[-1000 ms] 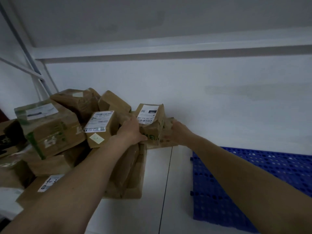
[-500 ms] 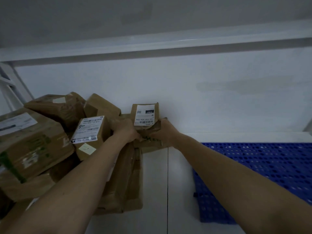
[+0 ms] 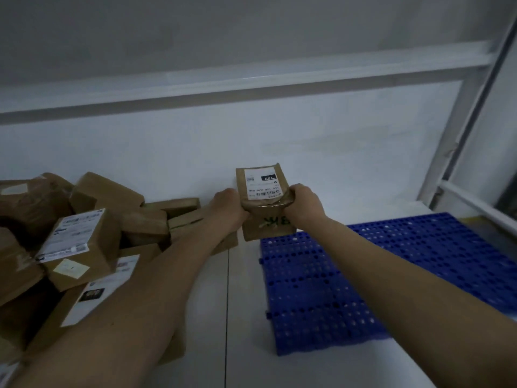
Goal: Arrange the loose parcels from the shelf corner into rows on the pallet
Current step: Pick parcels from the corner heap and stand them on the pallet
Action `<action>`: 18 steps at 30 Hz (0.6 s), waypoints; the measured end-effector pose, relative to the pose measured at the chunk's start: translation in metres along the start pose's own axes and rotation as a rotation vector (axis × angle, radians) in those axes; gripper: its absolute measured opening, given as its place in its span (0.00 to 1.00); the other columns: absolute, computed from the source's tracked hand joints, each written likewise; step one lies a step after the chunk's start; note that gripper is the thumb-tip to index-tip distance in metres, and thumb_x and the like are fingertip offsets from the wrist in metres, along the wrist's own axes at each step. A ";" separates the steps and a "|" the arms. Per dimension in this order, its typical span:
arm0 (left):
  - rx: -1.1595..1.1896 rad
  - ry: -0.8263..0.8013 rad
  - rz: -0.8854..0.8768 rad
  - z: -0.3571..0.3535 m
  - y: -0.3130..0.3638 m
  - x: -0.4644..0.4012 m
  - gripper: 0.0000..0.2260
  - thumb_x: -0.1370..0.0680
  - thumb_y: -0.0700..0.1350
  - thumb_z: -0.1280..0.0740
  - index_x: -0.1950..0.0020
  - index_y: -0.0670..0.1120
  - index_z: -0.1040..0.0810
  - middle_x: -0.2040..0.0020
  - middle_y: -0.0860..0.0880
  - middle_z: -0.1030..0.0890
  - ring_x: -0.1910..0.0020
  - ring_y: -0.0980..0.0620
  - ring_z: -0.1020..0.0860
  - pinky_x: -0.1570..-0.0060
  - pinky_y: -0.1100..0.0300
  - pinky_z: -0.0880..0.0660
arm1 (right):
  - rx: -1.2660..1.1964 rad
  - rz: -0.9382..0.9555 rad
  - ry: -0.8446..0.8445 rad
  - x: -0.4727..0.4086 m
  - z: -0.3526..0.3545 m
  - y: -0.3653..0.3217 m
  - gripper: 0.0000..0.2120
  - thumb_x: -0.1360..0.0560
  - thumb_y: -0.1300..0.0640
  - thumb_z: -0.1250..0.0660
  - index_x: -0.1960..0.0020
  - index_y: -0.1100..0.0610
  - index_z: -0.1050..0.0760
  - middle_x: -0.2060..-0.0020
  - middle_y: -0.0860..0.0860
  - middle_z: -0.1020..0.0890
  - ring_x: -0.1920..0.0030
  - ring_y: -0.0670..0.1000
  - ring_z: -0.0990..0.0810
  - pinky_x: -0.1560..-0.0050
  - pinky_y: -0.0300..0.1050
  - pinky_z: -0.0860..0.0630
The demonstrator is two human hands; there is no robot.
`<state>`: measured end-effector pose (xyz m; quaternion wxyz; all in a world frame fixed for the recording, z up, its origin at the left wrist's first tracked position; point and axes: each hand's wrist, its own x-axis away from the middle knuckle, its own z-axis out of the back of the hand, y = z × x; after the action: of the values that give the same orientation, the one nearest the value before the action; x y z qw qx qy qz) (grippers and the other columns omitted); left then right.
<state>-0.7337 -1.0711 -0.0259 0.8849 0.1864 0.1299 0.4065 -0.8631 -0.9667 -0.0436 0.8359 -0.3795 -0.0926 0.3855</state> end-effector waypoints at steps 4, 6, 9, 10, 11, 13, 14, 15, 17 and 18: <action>-0.010 -0.027 -0.071 -0.039 0.058 0.006 0.05 0.28 0.43 0.30 0.56 0.43 0.22 0.61 0.48 0.22 0.63 0.50 0.25 0.70 0.61 0.33 | 0.045 -0.056 0.026 0.006 0.046 0.053 0.13 0.26 0.63 0.38 0.42 0.60 0.28 0.48 0.56 0.21 0.51 0.56 0.23 0.57 0.44 0.29; 0.003 -0.032 -0.101 -0.061 0.088 0.009 0.05 0.27 0.42 0.31 0.62 0.45 0.25 0.66 0.50 0.25 0.68 0.53 0.28 0.74 0.62 0.37 | 0.074 -0.085 0.035 0.009 0.072 0.081 0.14 0.26 0.63 0.38 0.41 0.60 0.28 0.47 0.56 0.21 0.49 0.56 0.22 0.57 0.45 0.29; 0.022 -0.063 -0.138 -0.092 0.136 0.015 0.10 0.27 0.40 0.32 0.68 0.47 0.29 0.69 0.52 0.27 0.70 0.56 0.29 0.75 0.64 0.38 | 0.114 -0.128 0.041 0.014 0.111 0.123 0.15 0.27 0.64 0.38 0.40 0.59 0.28 0.47 0.56 0.21 0.49 0.56 0.22 0.57 0.46 0.27; 0.032 -0.081 -0.144 -0.102 0.152 0.017 0.10 0.28 0.39 0.32 0.67 0.47 0.28 0.68 0.52 0.26 0.69 0.55 0.28 0.75 0.64 0.37 | 0.123 -0.140 0.040 0.016 0.123 0.137 0.15 0.27 0.65 0.39 0.40 0.59 0.28 0.47 0.55 0.21 0.50 0.56 0.22 0.56 0.46 0.26; 0.039 -0.098 -0.149 -0.112 0.167 0.019 0.08 0.28 0.39 0.32 0.65 0.46 0.27 0.67 0.51 0.25 0.68 0.54 0.26 0.75 0.64 0.36 | 0.129 -0.151 0.038 0.018 0.135 0.151 0.16 0.27 0.65 0.39 0.40 0.59 0.28 0.46 0.55 0.21 0.50 0.55 0.23 0.56 0.46 0.26; 0.057 -0.123 -0.153 -0.131 0.196 0.021 0.03 0.28 0.39 0.32 0.61 0.43 0.24 0.65 0.49 0.23 0.66 0.51 0.25 0.74 0.63 0.34 | 0.139 -0.165 0.036 0.019 0.157 0.178 0.16 0.27 0.66 0.38 0.40 0.59 0.28 0.46 0.55 0.22 0.50 0.55 0.23 0.55 0.46 0.26; 0.065 -0.131 -0.154 -0.140 0.210 0.022 0.02 0.28 0.38 0.32 0.61 0.42 0.24 0.64 0.48 0.23 0.65 0.51 0.25 0.73 0.62 0.34 | 0.145 -0.172 0.038 0.020 0.168 0.191 0.16 0.27 0.66 0.38 0.40 0.59 0.27 0.46 0.55 0.22 0.49 0.55 0.23 0.55 0.46 0.26; 0.066 -0.137 -0.160 -0.150 0.224 0.022 0.03 0.28 0.38 0.32 0.61 0.42 0.25 0.65 0.48 0.23 0.66 0.50 0.25 0.73 0.62 0.33 | 0.150 -0.181 0.045 0.020 0.178 0.204 0.16 0.27 0.66 0.38 0.40 0.59 0.27 0.46 0.55 0.21 0.49 0.55 0.23 0.55 0.46 0.26; 0.063 -0.135 -0.180 -0.169 0.252 0.023 0.05 0.27 0.38 0.34 0.63 0.43 0.27 0.66 0.49 0.25 0.66 0.50 0.26 0.74 0.61 0.34 | 0.154 -0.207 0.058 0.021 0.198 0.230 0.16 0.27 0.66 0.39 0.40 0.59 0.28 0.47 0.55 0.21 0.49 0.56 0.22 0.54 0.46 0.25; 0.060 -0.131 -0.188 -0.179 0.266 0.024 0.07 0.27 0.38 0.34 0.64 0.44 0.28 0.67 0.49 0.26 0.67 0.50 0.26 0.74 0.62 0.35 | 0.155 -0.221 0.060 0.021 0.207 0.242 0.15 0.26 0.66 0.39 0.40 0.58 0.28 0.47 0.55 0.21 0.49 0.56 0.22 0.53 0.46 0.25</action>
<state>-0.9653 -0.8529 -0.0725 0.9198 0.2259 0.1008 0.3046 -1.0807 -0.7346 -0.0733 0.9026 -0.3125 -0.0786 0.2854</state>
